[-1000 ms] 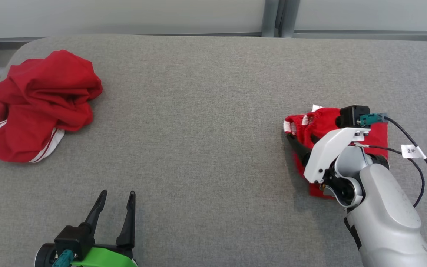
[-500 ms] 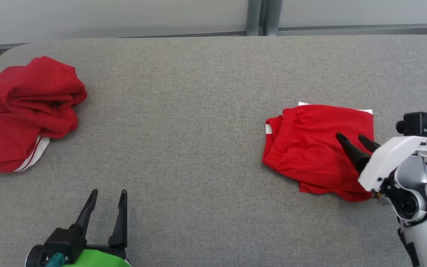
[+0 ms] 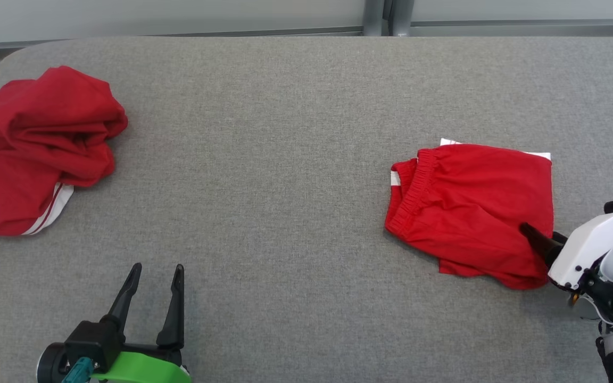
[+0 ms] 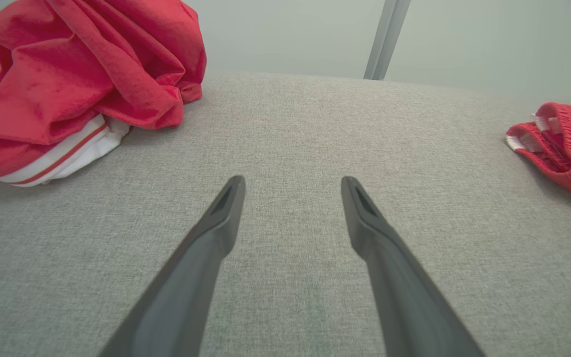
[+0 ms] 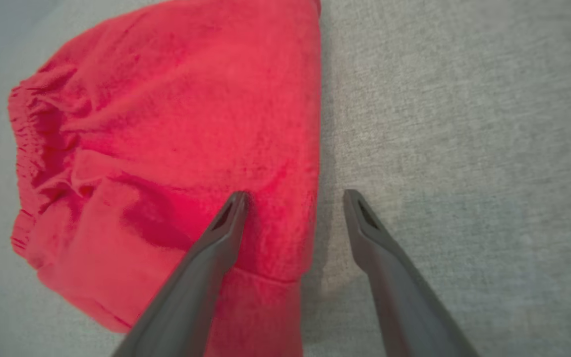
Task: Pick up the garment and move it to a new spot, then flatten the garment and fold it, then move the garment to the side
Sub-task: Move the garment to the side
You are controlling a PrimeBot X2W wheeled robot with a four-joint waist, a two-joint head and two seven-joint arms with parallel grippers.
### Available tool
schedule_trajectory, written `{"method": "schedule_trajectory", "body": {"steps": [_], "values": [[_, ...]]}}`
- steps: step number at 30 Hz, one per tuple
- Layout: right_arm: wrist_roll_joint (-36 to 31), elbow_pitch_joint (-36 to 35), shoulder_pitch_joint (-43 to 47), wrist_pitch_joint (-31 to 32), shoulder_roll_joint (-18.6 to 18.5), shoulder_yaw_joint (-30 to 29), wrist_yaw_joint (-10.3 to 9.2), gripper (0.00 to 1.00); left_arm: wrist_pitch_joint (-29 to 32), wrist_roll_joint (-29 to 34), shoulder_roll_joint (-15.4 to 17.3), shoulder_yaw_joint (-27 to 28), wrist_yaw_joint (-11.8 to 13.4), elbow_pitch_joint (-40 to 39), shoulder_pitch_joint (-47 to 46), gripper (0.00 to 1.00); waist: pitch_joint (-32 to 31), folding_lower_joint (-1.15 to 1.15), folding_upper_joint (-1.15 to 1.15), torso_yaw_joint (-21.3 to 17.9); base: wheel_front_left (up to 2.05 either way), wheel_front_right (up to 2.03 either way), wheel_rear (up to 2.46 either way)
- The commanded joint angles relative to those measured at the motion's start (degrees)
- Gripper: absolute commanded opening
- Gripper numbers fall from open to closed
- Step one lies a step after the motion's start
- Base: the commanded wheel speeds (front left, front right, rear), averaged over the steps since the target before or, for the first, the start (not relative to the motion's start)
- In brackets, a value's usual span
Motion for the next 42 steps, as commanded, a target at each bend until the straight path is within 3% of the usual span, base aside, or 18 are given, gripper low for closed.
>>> {"method": "schedule_trajectory", "body": {"steps": [1,5,6,7,16,32,42], "values": [[-0.66,1.47,-1.6,0.22,0.65,-0.71,0.03,1.0,-0.17,0.08,0.15,-0.03,-0.16,0.06,-1.0,1.0,0.27,-0.01,0.66,0.32,0.0,0.0,0.0],[-1.37,4.79,-4.15,-0.12,2.36,-0.95,0.03,1.0,-0.17,-0.04,-0.12,-0.02,-0.16,0.21,-1.42,1.0,0.49,-0.01,0.66,0.68,0.0,0.0,0.0],[-1.58,5.29,-4.73,-0.49,2.36,-0.96,0.03,0.45,-0.17,-0.04,-0.17,0.03,-0.16,0.24,-1.46,1.0,0.47,-0.01,0.66,0.74,0.0,0.0,0.0],[-1.6,5.66,-5.2,-0.59,2.19,-0.56,0.03,0.0,-0.17,-0.04,-0.24,0.05,-0.16,0.27,-1.52,1.0,0.46,-0.01,0.66,0.8,0.0,0.0,0.0],[-0.44,6.19,-6.12,-0.6,-0.53,0.98,0.02,0.0,-0.18,0.07,-0.63,0.92,-0.16,-0.6,-0.61,1.0,0.45,-0.01,0.66,-1.19,0.0,0.0,0.0],[-1.96,8.26,-3.46,-3.11,-3.07,-3.07,0.03,0.0,-0.17,0.99,1.5,0.93,-0.09,-2.99,-2.09,1.0,3.87,-0.01,0.66,-14.95,0.0,0.0,0.0],[-10.05,8.72,-14.38,-5.92,-11.88,1.57,0.02,0.0,-0.15,2.0,4.05,-1.46,-0.08,-3.37,-7.13,1.0,12.37,-0.01,0.66,-14.61,0.0,0.0,0.0]]}}
